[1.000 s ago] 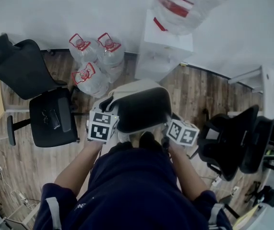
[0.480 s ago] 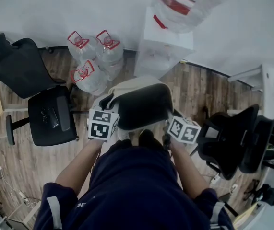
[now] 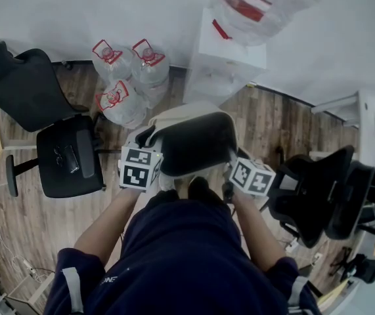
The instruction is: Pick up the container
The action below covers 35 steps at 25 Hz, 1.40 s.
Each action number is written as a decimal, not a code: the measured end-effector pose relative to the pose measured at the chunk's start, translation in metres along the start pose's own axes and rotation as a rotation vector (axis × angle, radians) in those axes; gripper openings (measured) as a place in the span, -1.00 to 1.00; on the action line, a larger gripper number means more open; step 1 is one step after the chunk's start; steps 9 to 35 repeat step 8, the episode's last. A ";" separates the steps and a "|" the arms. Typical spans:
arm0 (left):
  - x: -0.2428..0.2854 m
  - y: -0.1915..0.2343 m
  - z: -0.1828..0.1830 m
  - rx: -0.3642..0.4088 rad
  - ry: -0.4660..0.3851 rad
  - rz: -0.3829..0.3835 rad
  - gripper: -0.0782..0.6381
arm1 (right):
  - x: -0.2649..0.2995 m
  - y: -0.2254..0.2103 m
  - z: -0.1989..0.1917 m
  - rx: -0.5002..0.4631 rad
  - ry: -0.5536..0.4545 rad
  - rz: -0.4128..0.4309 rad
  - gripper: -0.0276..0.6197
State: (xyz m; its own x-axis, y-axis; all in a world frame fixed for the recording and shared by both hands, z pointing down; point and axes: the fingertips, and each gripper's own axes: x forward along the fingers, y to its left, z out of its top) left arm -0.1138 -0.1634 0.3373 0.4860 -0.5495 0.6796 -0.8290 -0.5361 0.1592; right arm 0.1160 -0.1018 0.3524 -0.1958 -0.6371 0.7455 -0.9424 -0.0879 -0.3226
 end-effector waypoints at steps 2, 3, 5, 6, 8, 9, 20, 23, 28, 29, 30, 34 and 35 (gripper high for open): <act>0.000 0.001 0.000 -0.003 -0.001 -0.002 -0.53 | 0.000 0.001 0.000 0.001 0.002 -0.002 -0.70; 0.001 0.002 0.001 -0.004 -0.001 -0.002 -0.53 | 0.001 0.001 0.000 0.001 0.003 -0.001 -0.70; 0.002 0.003 0.001 -0.004 -0.003 -0.002 -0.53 | 0.003 0.002 0.001 -0.002 0.001 -0.001 -0.70; 0.002 0.004 0.002 -0.004 -0.004 -0.002 -0.53 | 0.004 0.001 0.001 -0.004 0.000 -0.001 -0.70; 0.004 0.005 0.002 -0.005 -0.005 -0.001 -0.52 | 0.006 0.001 0.002 -0.007 -0.004 -0.001 -0.70; 0.004 0.005 0.002 -0.005 -0.005 -0.001 -0.52 | 0.006 0.001 0.002 -0.007 -0.004 -0.001 -0.70; 0.004 0.005 0.002 -0.005 -0.005 -0.001 -0.52 | 0.006 0.001 0.002 -0.007 -0.004 -0.001 -0.70; 0.004 0.005 0.002 -0.005 -0.005 -0.001 -0.52 | 0.006 0.001 0.002 -0.007 -0.004 -0.001 -0.70; 0.004 0.005 0.002 -0.005 -0.005 -0.001 -0.52 | 0.006 0.001 0.002 -0.007 -0.004 -0.001 -0.70; 0.004 0.005 0.002 -0.005 -0.005 -0.001 -0.52 | 0.006 0.001 0.002 -0.007 -0.004 -0.001 -0.70; 0.004 0.005 0.002 -0.005 -0.005 -0.001 -0.52 | 0.006 0.001 0.002 -0.007 -0.004 -0.001 -0.70; 0.004 0.005 0.002 -0.005 -0.005 -0.001 -0.52 | 0.006 0.001 0.002 -0.007 -0.004 -0.001 -0.70; 0.004 0.005 0.002 -0.005 -0.005 -0.001 -0.52 | 0.006 0.001 0.002 -0.007 -0.004 -0.001 -0.70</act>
